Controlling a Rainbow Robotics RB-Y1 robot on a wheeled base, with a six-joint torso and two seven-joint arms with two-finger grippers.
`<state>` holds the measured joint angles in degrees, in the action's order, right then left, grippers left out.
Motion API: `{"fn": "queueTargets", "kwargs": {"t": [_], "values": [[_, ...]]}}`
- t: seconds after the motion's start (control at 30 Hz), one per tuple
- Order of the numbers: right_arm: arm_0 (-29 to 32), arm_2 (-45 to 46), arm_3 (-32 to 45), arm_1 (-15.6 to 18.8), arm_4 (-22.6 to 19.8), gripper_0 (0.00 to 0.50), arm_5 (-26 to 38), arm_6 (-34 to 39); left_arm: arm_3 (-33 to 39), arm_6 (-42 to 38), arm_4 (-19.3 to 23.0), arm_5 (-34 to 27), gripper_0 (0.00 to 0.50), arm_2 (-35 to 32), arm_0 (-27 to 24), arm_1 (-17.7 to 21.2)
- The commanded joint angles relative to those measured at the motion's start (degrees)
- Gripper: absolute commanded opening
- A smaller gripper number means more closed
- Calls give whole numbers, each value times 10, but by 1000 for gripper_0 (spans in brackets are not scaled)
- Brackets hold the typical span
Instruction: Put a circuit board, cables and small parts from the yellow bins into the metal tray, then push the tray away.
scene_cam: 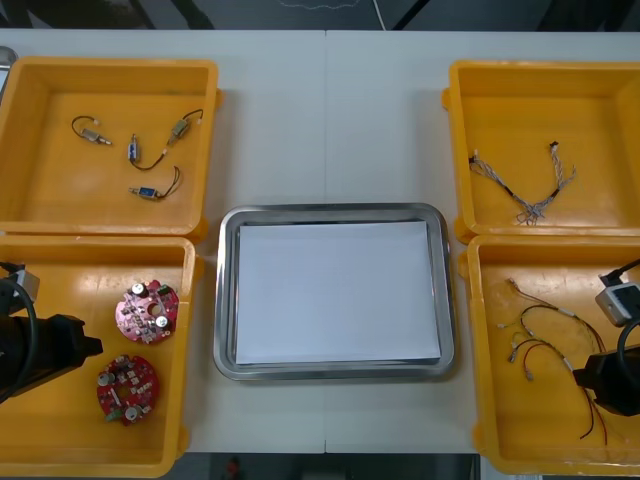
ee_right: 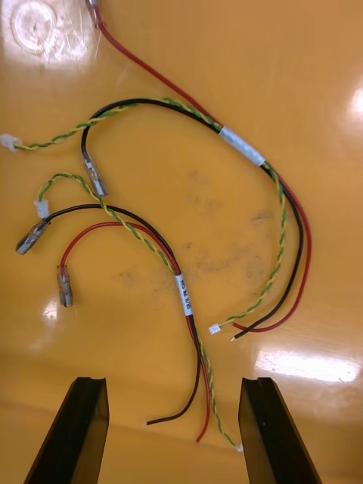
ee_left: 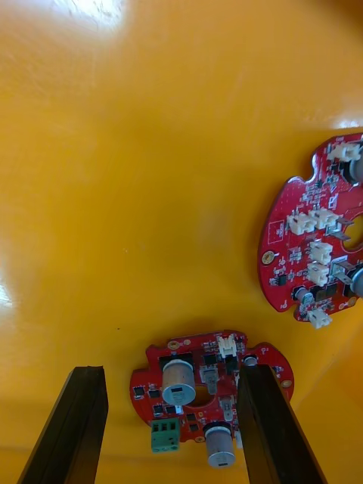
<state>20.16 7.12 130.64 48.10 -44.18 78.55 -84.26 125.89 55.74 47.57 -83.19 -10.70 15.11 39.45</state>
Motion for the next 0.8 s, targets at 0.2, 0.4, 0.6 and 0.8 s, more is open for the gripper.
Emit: {"fn": "queueTargets", "kwargs": {"t": [0.2,0.4,0.6,0.8], "values": [[15,-66,-43,20,43,500,-75,-19,9,-63,-24,20,500,31,28,-25],[14,-76,-54,20,46,500,-92,-21,7,-63,-33,20,500,34,34,-30],[15,-88,-55,20,67,500,-102,-22,-2,-70,-44,29,500,47,34,-32],[12,-102,-79,20,67,500,-133,-24,-28,-68,-55,51,500,58,30,-32]]}}
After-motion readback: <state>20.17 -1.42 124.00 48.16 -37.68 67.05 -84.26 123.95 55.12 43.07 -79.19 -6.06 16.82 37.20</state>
